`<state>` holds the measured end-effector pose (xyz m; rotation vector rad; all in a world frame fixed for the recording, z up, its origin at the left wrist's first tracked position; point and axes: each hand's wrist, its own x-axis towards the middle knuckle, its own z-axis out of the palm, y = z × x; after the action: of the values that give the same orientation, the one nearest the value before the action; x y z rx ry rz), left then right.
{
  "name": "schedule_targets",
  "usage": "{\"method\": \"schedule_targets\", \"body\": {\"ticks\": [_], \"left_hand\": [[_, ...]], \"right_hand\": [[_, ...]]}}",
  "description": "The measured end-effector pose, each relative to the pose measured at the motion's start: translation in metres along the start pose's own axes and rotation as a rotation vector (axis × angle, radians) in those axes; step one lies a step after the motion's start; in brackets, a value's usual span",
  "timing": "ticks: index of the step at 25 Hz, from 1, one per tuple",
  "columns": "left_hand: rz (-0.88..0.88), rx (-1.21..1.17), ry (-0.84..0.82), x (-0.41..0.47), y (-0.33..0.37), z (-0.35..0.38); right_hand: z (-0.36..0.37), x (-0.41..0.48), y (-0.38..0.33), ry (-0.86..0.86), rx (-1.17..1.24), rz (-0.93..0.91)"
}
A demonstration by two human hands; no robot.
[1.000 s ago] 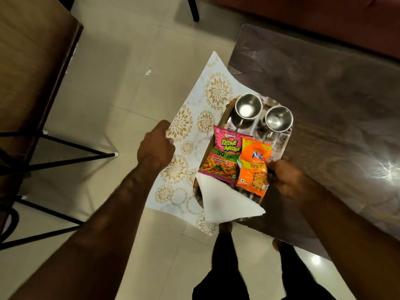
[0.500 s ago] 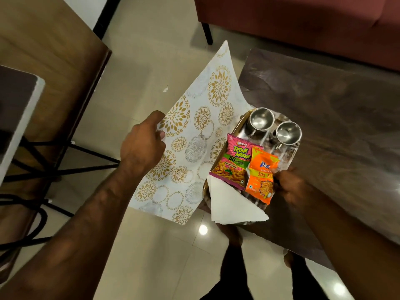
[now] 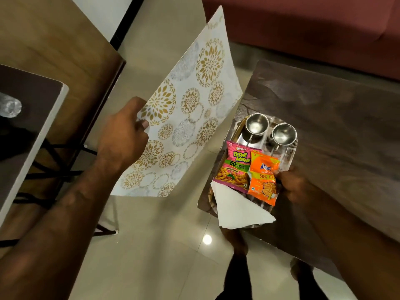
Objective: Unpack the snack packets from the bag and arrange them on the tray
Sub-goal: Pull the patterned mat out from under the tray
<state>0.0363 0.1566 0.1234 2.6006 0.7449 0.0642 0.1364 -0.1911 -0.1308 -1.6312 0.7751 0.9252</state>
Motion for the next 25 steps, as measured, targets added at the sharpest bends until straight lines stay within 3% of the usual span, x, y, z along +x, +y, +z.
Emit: {"method": "schedule_targets", "body": {"ticks": [4,8,15,19,22,25], "left_hand": [[0.040,-0.074,0.000,0.005,0.012,-0.013],[0.122,-0.082,-0.076,0.016,0.034,-0.035],[0.311,-0.179,-0.322,0.033,0.079,-0.103],[0.406,-0.364,-0.494,0.044,0.100,-0.155],[0.419,-0.402,-0.486,0.058,0.112,-0.173],[0.428,-0.287,-0.400,0.072,0.127,-0.168]], "right_hand": [[-0.006,-0.027,-0.018,0.002,-0.093,-0.006],[-0.023,-0.079,-0.066,0.163,-0.351,-0.361],[-0.025,-0.166,-0.205,0.031,-0.312,-0.761],[-0.043,-0.215,-0.264,-0.147,-0.347,-0.802],[-0.069,-0.239,-0.281,-0.242,-0.344,-0.837],[-0.100,-0.246,-0.273,-0.201,-0.240,-0.896]]}}
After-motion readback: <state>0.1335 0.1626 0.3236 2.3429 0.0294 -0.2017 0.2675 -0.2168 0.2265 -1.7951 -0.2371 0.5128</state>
